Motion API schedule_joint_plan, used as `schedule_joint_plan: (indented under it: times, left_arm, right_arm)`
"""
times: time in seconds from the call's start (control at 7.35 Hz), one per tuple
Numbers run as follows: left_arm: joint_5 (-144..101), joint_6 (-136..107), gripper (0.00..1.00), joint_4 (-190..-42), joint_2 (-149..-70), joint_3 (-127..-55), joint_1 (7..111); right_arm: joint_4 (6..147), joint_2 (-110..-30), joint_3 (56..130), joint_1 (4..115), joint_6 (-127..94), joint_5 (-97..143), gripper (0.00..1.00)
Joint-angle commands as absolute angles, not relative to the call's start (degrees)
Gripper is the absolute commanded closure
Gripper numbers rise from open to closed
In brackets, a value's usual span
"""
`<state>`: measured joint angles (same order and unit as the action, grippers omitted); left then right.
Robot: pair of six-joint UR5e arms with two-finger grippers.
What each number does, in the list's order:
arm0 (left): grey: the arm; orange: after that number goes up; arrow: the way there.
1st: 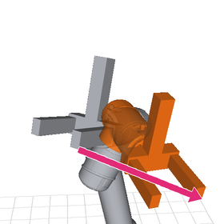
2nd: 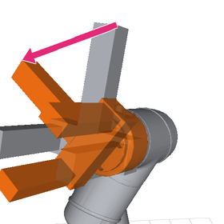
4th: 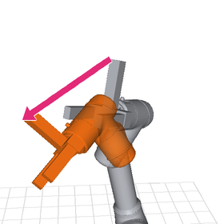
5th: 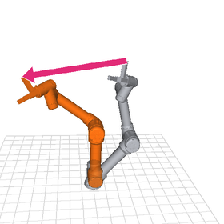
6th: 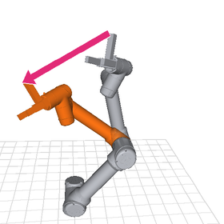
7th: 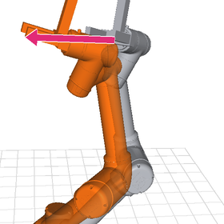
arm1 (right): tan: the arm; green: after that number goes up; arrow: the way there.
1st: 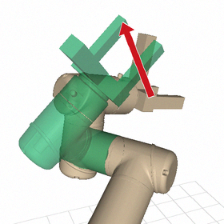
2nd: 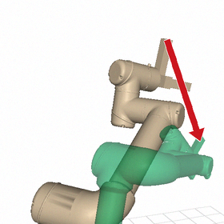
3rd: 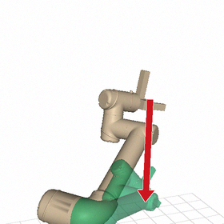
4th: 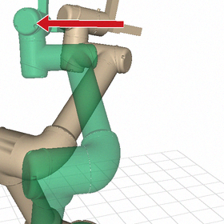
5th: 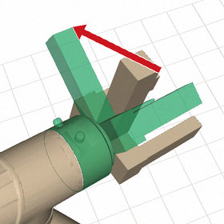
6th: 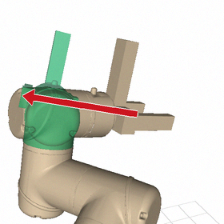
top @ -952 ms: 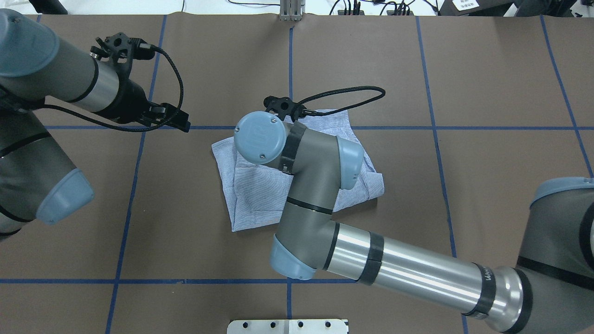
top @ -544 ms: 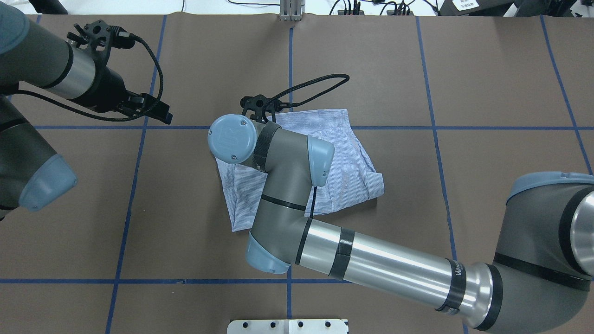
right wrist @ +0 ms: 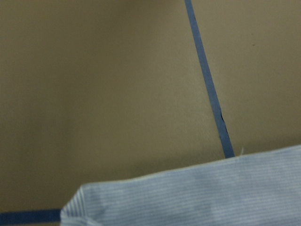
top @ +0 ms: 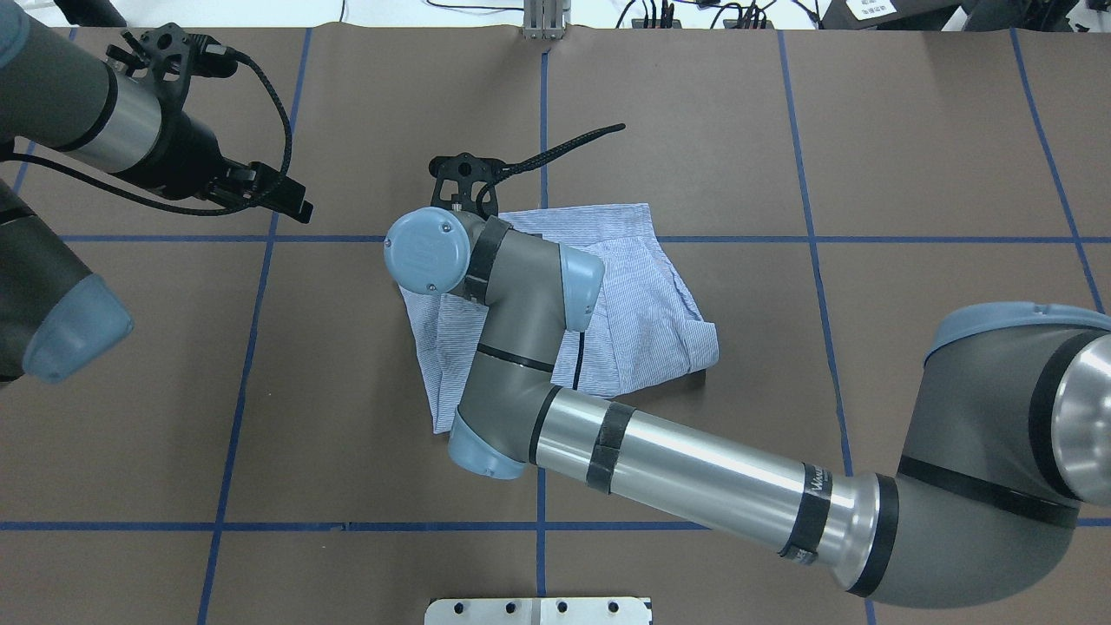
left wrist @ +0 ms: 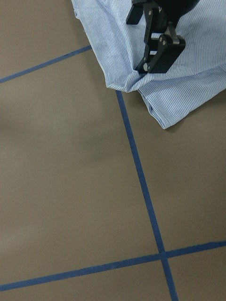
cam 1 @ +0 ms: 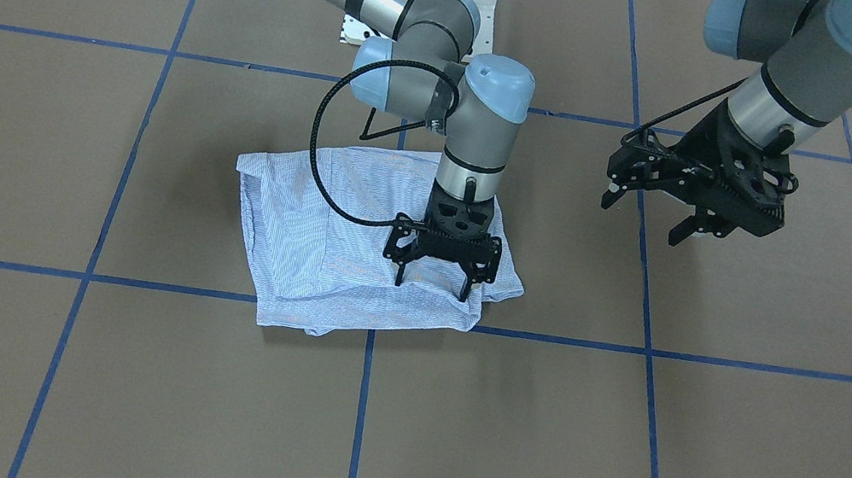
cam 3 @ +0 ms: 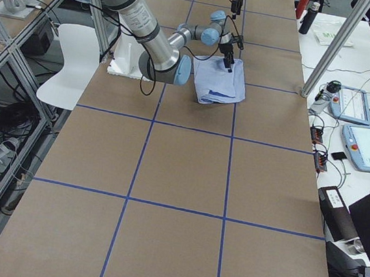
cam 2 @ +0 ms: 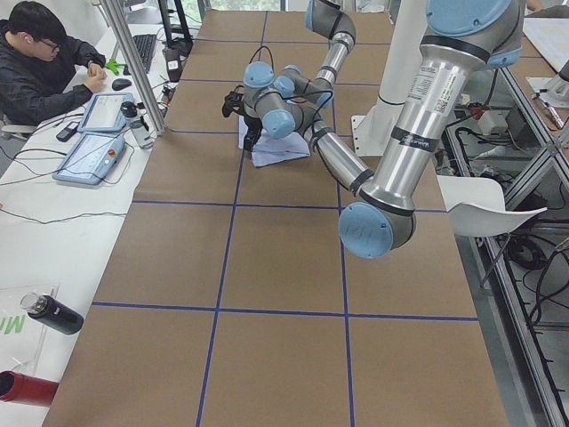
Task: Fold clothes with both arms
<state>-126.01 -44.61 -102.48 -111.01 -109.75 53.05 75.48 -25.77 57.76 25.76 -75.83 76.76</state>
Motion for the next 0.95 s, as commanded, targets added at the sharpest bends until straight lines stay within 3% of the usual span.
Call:
schedule_joint_plan:
  times: [0.0, 0.41, 0.54, 0.82]
  left_arm:
    - [-126.5, -44.6, 0.00, -102.5, -110.9, -109.9, 53.3]
    - [-126.4, -43.6, 0.00, -102.0, -108.8, -111.1, 54.2]
    - [-126.4, -38.8, 0.00, -100.7, -105.5, -113.1, 56.4]
    - [-126.0, -25.5, 0.00, -93.0, -102.2, -116.6, 62.3]
  right_arm:
    - [71.3, -23.0, 56.8, 28.2, -75.4, 76.1, 0.00]
    - [77.3, -23.9, 62.2, 32.4, -74.4, 89.8, 0.00]
    - [87.6, -26.4, 69.8, 33.6, -72.4, 93.2, 0.00]
    - [100.7, -43.8, 94.2, 40.4, -61.4, 102.2, 0.00]
